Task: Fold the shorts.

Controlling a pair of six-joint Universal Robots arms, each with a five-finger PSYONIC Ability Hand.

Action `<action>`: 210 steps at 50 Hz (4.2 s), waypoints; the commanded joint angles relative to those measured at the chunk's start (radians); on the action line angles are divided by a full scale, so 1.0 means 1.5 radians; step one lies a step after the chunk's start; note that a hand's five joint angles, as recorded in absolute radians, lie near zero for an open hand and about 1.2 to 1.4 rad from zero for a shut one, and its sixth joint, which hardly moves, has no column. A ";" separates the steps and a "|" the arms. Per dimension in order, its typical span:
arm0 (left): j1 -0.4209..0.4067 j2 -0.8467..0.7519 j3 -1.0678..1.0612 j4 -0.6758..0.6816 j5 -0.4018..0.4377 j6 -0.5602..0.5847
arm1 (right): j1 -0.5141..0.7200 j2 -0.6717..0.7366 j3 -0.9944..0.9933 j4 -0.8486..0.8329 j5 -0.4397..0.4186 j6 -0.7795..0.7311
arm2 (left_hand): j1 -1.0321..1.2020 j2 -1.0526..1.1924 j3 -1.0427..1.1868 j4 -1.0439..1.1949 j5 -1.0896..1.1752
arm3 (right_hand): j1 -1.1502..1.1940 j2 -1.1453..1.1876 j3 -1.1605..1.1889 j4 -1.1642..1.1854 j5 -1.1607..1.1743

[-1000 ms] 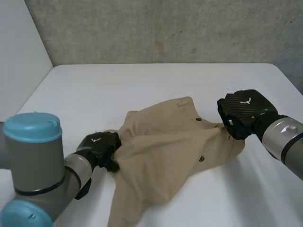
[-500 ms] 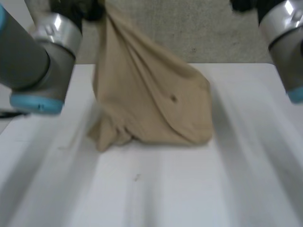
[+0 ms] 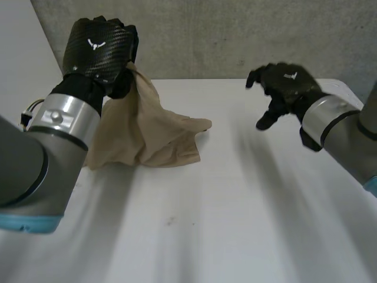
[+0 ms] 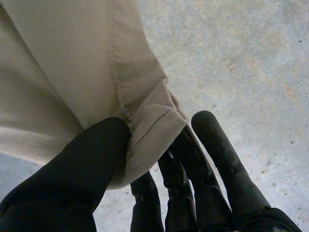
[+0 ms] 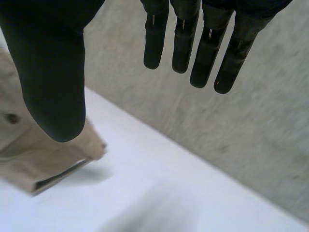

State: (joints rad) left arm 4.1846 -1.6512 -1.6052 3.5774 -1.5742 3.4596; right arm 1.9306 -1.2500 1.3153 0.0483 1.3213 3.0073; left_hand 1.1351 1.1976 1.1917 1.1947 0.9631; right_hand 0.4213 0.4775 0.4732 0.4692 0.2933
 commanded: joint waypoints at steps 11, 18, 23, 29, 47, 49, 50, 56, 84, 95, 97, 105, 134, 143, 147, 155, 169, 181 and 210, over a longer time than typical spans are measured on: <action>-0.042 0.062 -0.031 -0.051 -0.006 0.040 | 0.052 0.156 -0.095 0.023 -0.070 0.115 | 0.174 0.132 0.136 0.134 0.172 | 0.038 0.001 0.003 0.006 0.007; -0.051 0.085 -0.033 -0.064 -0.008 0.039 | 0.071 0.239 -0.156 -0.035 -0.063 0.117 | 0.174 0.132 0.136 0.134 0.172 | 0.046 0.008 0.011 0.014 0.015; -0.054 0.124 -0.041 -0.067 -0.008 0.038 | 0.084 0.344 -0.233 -0.111 -0.061 0.122 | 0.174 0.132 0.136 0.134 0.172 | 0.052 0.014 0.017 0.020 0.021; -0.056 0.144 -0.050 -0.068 -0.008 0.034 | 0.098 0.423 -0.298 -0.116 -0.055 0.124 | 0.174 0.132 0.136 0.134 0.172 | 0.225 0.188 0.191 0.193 0.194; 0.026 0.092 -0.080 -0.109 -0.008 0.054 | 0.004 -0.037 -0.102 -0.005 0.054 -0.233 | 0.174 0.132 0.136 0.134 0.172 | 0.650 0.612 0.615 0.618 0.619; 0.029 0.092 -0.086 -0.125 -0.008 0.054 | 0.002 -0.067 -0.091 0.044 0.054 -0.276 | 0.174 0.132 0.136 0.134 0.172 | 0.650 0.612 0.615 0.618 0.619; 0.031 0.093 -0.091 -0.134 -0.008 0.054 | 0.001 -0.079 -0.084 0.070 0.054 -0.292 | 0.174 0.132 0.136 0.134 0.172 | 0.650 0.612 0.615 0.618 0.619; 0.023 0.100 -0.120 -0.194 -0.007 0.047 | 0.003 -0.105 -0.029 0.265 0.054 -0.354 | 0.174 0.132 0.136 0.134 0.172 | 0.650 0.612 0.615 0.618 0.619; 0.012 -0.123 0.107 -0.144 -0.009 0.075 | -0.008 0.011 -0.101 0.086 0.083 -0.351 | 0.174 0.132 0.136 0.134 0.172 | 0.650 0.612 0.615 0.618 0.619; 0.027 -0.132 0.331 0.049 -0.082 0.124 | 0.027 -0.019 -0.213 -0.240 0.112 -0.281 | 0.174 0.132 0.136 0.134 0.172 | 0.650 0.612 0.615 0.618 0.619; 0.026 -0.113 0.321 0.049 -0.083 0.122 | 0.027 -0.024 -0.211 -0.217 0.114 -0.282 | 0.174 0.132 0.136 0.134 0.172 | 0.650 0.612 0.615 0.618 0.619; 0.022 -0.027 0.146 0.031 -0.081 0.122 | 0.029 -0.023 -0.176 -0.130 0.113 -0.281 | 0.174 0.132 0.136 0.134 0.172 | 0.650 0.612 0.615 0.618 0.619; -0.049 0.239 -0.231 -0.442 -0.079 0.114 | 0.015 -0.144 0.203 0.364 0.102 -0.490 | 0.174 0.132 0.136 0.134 0.172 | 0.650 0.612 0.615 0.618 0.619; -0.047 0.301 -0.228 -0.625 -0.050 0.112 | -0.026 -0.237 0.280 0.414 0.047 -0.543 | 0.174 0.132 0.136 0.134 0.172 | 0.650 0.612 0.615 0.618 0.619; -0.038 0.288 -0.221 -0.597 -0.037 0.115 | -0.054 -0.237 0.283 0.412 0.016 -0.553 | 0.174 0.132 0.136 0.134 0.172 | 0.650 0.612 0.615 0.618 0.619; 0.005 0.181 -0.196 -0.420 -0.032 0.118 | -0.103 -0.164 0.269 0.355 0.011 -0.554 | 0.174 0.132 0.136 0.134 0.172 | 0.650 0.612 0.615 0.618 0.619; -0.002 -0.139 -0.021 -0.123 -0.031 0.153 | -0.100 -0.044 0.208 0.174 0.038 -0.424 | 0.174 0.132 0.136 0.134 0.172 | 0.650 0.612 0.615 0.618 0.619; -0.009 -0.426 0.260 -0.034 -0.018 0.287 | -0.053 0.053 0.136 0.039 0.120 -0.413 | 0.174 0.132 0.136 0.134 0.172 | 0.650 0.612 0.615 0.618 0.619; -0.009 -0.627 0.432 0.163 0.088 0.283 | -0.015 0.249 -0.028 -0.230 0.241 -0.500 | -0.575 -0.616 -0.612 -0.614 -0.576 | -0.165 -0.202 -0.199 -0.196 -0.196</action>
State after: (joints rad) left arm 4.1763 -2.6147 -0.9014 3.7177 -1.4485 3.8872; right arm 1.9058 -0.8693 1.2996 -0.2056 1.6740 2.2468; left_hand 0.7119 0.7997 0.8012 0.7978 0.6099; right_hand 0.9429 1.1300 1.1434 1.1553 0.9544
